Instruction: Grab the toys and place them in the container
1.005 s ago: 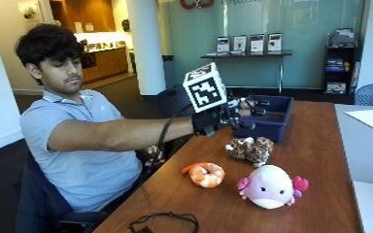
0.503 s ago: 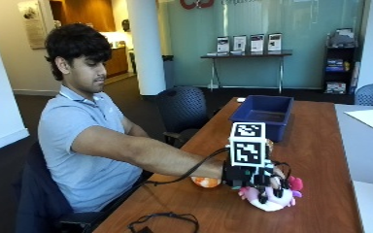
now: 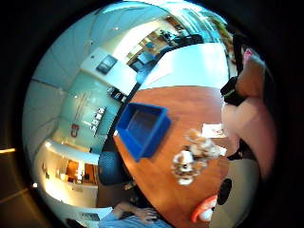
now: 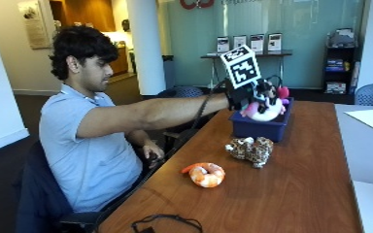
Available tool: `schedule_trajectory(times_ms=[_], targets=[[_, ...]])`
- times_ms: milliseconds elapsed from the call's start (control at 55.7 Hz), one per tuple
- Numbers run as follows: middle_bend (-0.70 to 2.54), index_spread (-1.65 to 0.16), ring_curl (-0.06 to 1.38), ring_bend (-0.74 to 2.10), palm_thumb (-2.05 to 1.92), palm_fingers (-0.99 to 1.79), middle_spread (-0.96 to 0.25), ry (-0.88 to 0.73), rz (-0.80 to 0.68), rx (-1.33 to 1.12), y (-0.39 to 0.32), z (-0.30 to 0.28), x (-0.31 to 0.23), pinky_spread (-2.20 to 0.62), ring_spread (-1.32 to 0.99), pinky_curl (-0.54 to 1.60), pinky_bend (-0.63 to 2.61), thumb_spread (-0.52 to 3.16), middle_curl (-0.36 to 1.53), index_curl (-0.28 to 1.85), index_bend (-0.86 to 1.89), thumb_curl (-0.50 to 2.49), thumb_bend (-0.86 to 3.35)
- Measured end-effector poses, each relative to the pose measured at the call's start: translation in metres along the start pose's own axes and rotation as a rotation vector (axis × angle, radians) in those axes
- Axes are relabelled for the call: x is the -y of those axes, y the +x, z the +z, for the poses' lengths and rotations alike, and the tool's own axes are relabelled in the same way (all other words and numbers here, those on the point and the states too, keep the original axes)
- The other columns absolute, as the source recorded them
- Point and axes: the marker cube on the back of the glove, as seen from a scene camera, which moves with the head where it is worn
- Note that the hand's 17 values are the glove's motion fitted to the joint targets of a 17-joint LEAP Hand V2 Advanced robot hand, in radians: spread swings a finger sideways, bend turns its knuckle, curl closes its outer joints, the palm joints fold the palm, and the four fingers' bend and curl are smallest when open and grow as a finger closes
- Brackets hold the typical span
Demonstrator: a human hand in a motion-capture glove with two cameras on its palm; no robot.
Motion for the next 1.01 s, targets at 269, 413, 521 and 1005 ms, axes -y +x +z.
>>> schedule_trajectory(times_ms=[269, 413, 521, 1005], targets=[[0.20, -0.23, 0.42, 0.82, 0.88, 0.84, -0.07, -0.089, -0.291, 0.048, -0.190, 0.035, 0.033, -0.34, -0.28, 0.40, 1.02, 1.07, 0.29, 0.41, 0.25, 0.73, 0.31], [0.18, -0.24, 0.44, 0.83, 0.89, 0.84, -0.07, -0.134, -0.320, 0.072, -0.240, 0.072, 0.039, -0.34, -0.29, 0.41, 1.04, 1.09, 0.30, 0.42, 0.20, 0.76, 0.32], [0.18, -0.24, 0.45, 0.84, 0.90, 0.87, -0.07, -0.146, -0.323, 0.075, -0.245, 0.085, 0.040, -0.35, -0.29, 0.41, 1.06, 1.12, 0.32, 0.42, 0.18, 0.77, 0.34], [0.15, -0.37, 0.26, 0.19, 0.06, -0.08, -0.01, -0.336, -0.146, -0.062, -0.147, 0.069, 0.010, 0.00, -0.05, 0.35, 0.98, 1.42, 0.26, 0.41, 0.30, 0.41, -0.02]])
